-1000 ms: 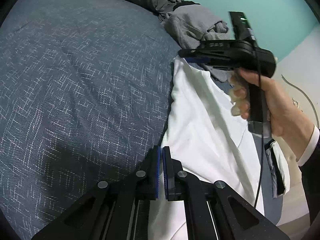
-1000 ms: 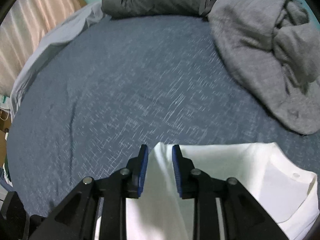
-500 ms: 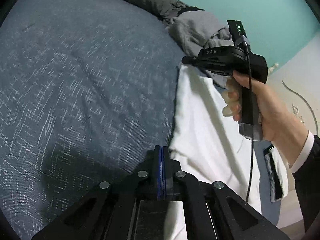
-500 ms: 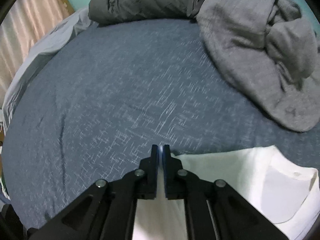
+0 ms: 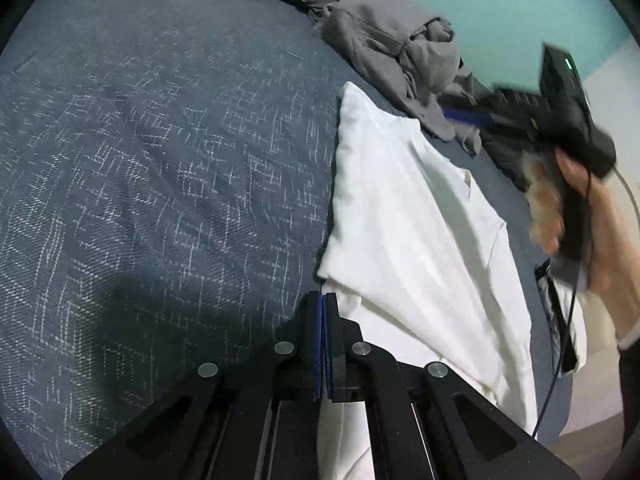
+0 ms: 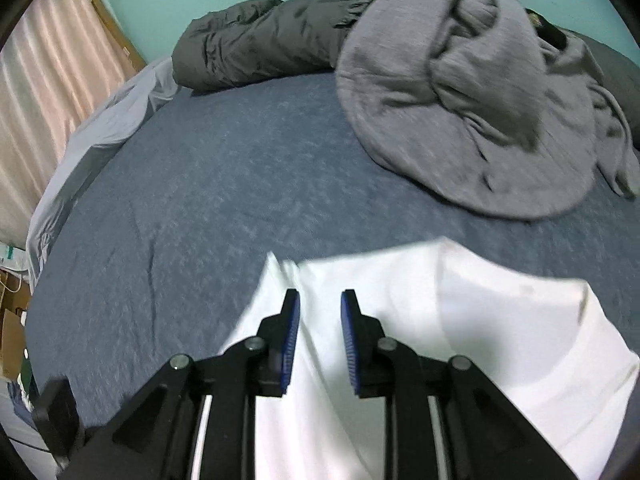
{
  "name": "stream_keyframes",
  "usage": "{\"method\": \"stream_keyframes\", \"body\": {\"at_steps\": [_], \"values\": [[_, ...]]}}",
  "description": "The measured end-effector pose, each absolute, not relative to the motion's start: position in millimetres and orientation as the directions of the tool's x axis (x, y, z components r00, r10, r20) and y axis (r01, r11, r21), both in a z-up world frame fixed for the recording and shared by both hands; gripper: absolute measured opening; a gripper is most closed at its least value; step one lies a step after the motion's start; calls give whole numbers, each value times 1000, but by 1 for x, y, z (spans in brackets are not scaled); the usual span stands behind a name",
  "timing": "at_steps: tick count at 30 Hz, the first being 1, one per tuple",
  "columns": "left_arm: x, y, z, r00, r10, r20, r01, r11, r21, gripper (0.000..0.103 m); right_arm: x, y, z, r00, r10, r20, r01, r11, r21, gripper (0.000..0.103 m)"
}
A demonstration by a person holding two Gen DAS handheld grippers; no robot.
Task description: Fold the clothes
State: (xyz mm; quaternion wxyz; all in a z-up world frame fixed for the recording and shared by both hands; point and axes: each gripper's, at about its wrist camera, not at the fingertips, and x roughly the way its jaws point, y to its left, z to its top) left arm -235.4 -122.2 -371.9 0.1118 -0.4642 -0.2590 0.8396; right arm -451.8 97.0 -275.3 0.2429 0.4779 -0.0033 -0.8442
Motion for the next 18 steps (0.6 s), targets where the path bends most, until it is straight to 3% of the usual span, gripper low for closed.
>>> {"method": "stream_keyframes", "body": {"at_steps": [5,15,16,17,18], "values": [[-239,-115,-369,-543,425,-724,44,-847,-530,12,-435,117,-280,-416,-394,-820,390,-891,231,20],[-246,-112,-366,-566,384,-730,12,-881,-473,14,-430,125,-277,-414,-401,-817,386,-890,242,20],[-247,-113,-366,-568,384,-728,7,-882,-471,13,-429,124,-278,-412,-404,-817,386,-889,245,20],[-247,-114,-365,-572,377,-729,3,-887,-461,4,-429,123,-279,-409,-405,-818,387,-889,246,20],[-247,-115,-363,-575,366,-731,-1,-894,-447,1,-428,122,-280,-406,-404,-820,391,-887,244,20]]}}
